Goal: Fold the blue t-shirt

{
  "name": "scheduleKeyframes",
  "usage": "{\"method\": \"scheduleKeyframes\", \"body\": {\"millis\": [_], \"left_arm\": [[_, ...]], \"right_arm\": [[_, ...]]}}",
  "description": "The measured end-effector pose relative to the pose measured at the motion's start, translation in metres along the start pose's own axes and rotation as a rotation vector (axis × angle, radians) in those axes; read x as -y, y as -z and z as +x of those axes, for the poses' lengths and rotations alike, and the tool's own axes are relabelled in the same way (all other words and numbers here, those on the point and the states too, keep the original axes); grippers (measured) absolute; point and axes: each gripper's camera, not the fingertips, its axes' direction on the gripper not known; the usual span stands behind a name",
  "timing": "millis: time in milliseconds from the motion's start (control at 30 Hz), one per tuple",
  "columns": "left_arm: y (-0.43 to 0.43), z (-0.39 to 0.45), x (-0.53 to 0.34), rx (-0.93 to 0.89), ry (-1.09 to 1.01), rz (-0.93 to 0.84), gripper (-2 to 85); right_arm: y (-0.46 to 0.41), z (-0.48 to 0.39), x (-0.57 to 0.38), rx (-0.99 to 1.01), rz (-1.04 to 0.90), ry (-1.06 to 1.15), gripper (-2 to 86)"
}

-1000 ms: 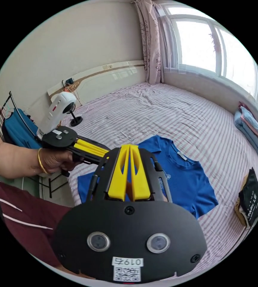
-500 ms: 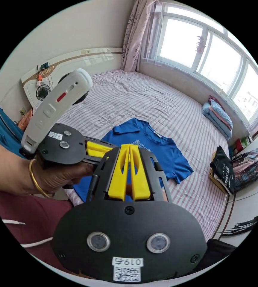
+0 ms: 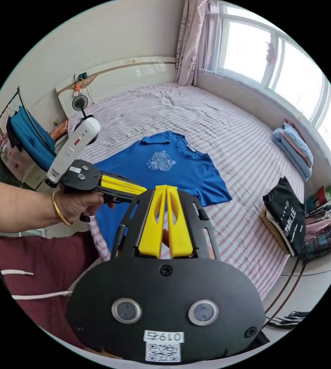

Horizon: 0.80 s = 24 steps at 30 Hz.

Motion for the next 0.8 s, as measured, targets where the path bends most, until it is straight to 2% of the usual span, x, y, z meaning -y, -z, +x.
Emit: {"method": "scheduleKeyframes", "body": {"millis": [133,300,367,600,700,800], "left_arm": [[-0.039,0.036,0.008,-0.048,0.123,0.004,1.4],[-0.082,0.088,0.042,0.054,0.108,0.006,3.0],[-0.103,0.096,0.054,0.01,0.137,-0.015,4.0],[-0.175,0.09,0.072,-0.127,0.488,0.029,6.2],[-0.199,0.094,0.074,-0.231,0.576,0.067,6.9],[-0.216,0.107,0.079,-0.238,0.594,0.097,7.4]], "right_arm": [[-0.016,0.11,-0.031,0.118,0.021,-0.117,0.5],[-0.077,0.198,-0.025,0.112,0.007,-0.126,6.5],[-0.122,0.24,-0.011,0.132,-0.046,-0.132,9.6],[-0.237,0.372,0.008,0.277,-0.106,-0.29,8.1],[-0.267,0.42,0.016,0.322,-0.087,-0.367,7.5],[-0.295,0.446,0.026,0.331,-0.133,-0.375,7.0]]}}
